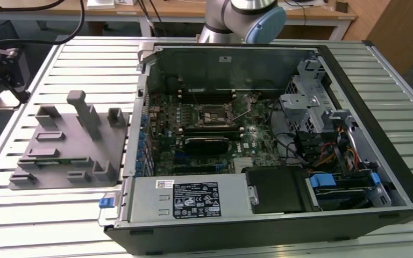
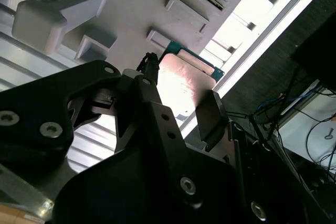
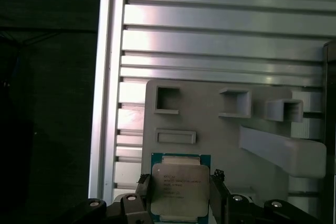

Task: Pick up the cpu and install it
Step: 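Pick up the cpu and move it towards the insertion slot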

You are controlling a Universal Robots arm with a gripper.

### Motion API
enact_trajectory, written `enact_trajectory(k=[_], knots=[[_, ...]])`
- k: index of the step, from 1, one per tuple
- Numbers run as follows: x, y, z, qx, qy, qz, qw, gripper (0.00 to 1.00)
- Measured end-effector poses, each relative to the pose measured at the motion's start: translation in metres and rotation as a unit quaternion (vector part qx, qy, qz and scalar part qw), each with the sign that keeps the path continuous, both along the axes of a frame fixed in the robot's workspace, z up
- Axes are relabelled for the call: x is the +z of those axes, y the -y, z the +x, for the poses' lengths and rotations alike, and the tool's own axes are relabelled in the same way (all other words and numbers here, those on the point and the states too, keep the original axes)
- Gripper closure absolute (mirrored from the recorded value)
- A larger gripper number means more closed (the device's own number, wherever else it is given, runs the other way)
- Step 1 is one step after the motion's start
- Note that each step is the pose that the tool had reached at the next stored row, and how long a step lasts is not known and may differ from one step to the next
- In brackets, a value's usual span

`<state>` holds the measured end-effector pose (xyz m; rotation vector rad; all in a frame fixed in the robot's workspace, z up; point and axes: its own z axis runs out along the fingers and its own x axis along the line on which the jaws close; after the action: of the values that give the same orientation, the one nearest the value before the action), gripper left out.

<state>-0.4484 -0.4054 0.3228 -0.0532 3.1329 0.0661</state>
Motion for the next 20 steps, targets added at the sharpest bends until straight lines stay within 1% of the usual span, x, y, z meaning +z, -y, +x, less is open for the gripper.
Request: enact_trajectory(k=[20], knots=[[0.0178,-0.0007,0.000,0.000,0.0007,0.0000,1.0000,0.47]])
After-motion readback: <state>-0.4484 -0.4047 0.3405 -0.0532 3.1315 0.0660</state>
